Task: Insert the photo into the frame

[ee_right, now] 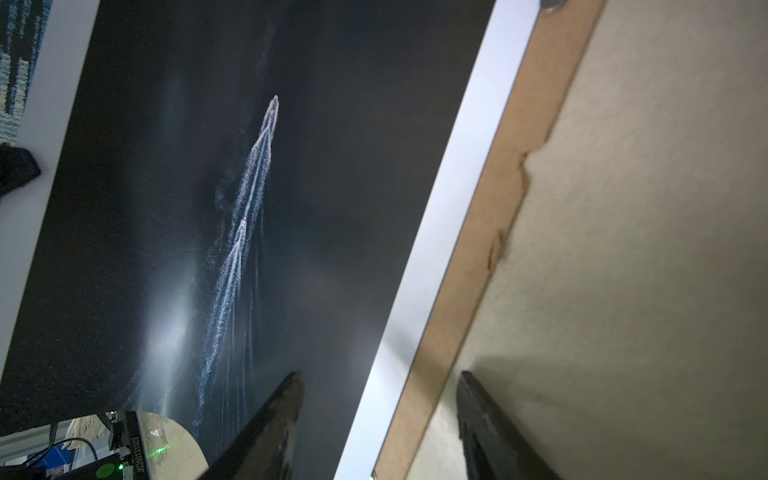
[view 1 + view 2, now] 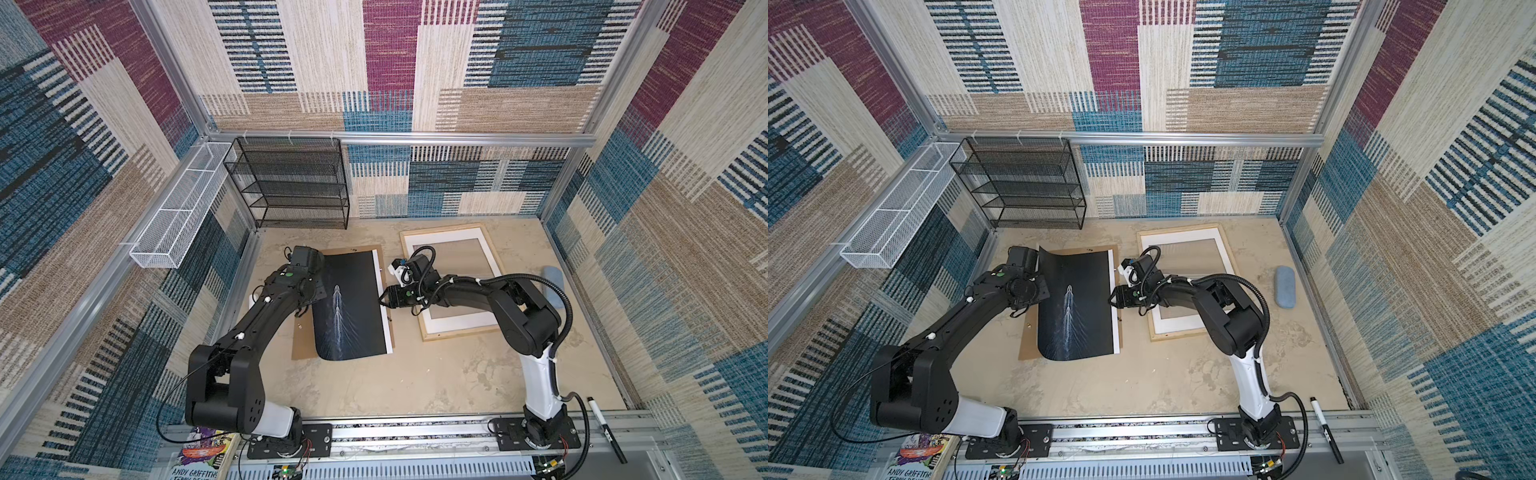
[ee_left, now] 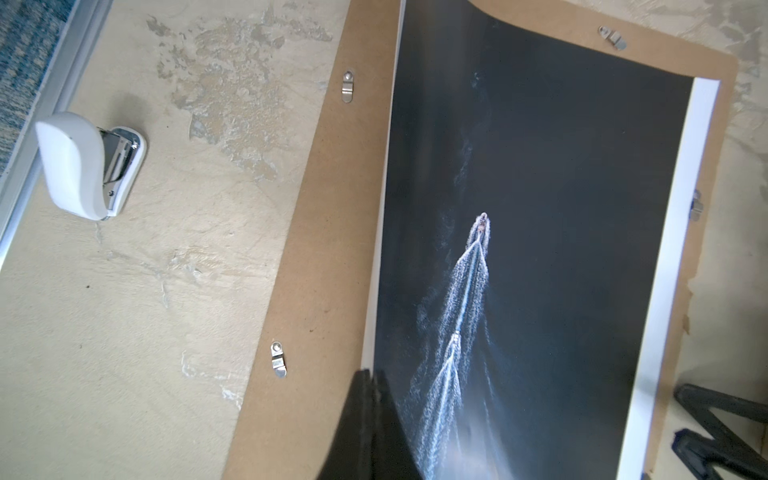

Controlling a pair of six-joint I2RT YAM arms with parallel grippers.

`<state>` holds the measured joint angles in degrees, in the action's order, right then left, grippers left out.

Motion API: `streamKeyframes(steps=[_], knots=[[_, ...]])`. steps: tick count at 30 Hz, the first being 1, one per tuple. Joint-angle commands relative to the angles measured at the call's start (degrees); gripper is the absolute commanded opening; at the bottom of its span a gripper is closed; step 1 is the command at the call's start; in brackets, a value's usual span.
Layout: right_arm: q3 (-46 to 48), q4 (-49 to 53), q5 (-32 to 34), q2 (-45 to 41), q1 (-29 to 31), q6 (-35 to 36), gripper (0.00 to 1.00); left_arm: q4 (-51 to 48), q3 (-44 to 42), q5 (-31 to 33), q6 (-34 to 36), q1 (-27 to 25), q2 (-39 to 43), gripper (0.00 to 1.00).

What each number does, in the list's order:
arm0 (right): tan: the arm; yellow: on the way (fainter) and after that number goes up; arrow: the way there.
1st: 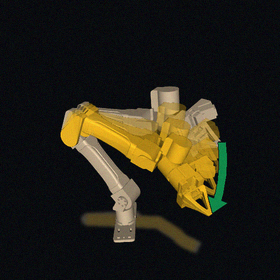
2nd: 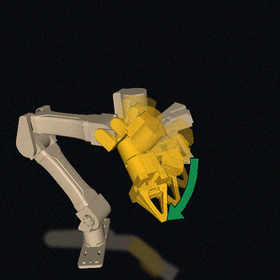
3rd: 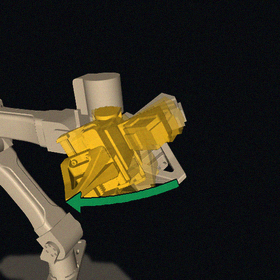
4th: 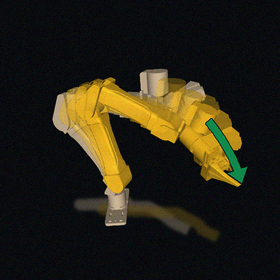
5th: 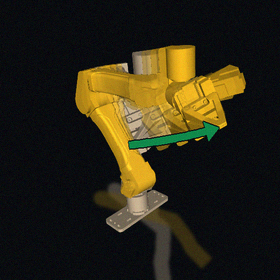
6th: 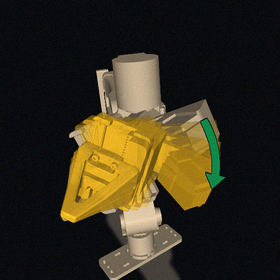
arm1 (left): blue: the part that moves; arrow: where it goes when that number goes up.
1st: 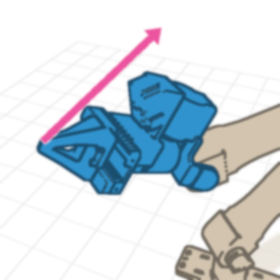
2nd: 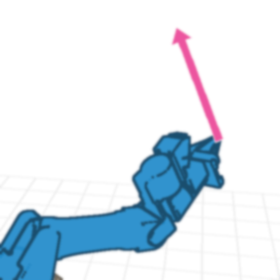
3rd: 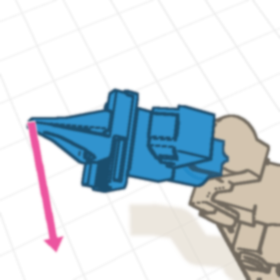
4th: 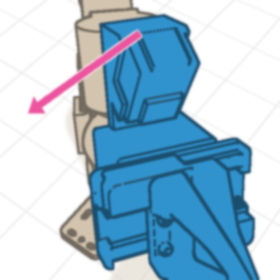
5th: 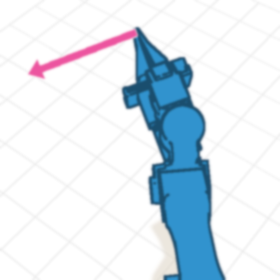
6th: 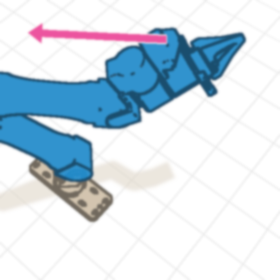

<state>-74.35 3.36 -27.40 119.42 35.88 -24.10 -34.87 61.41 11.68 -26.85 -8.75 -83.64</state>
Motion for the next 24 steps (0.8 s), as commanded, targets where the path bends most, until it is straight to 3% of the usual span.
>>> streamKeyframes(steps=[1,24], knots=[[0.22,3.11,1.82,-0.32,-0.01,0.02,0.61,-1.42,0.64,0.51,1.44,-0.04,0.57,0.02],[1.08,3.20,4.02,-3.03,-0.11,0.54,0.61,-4.42,2.74,-0.43,1.74,-0.04,7.59,0.00]])
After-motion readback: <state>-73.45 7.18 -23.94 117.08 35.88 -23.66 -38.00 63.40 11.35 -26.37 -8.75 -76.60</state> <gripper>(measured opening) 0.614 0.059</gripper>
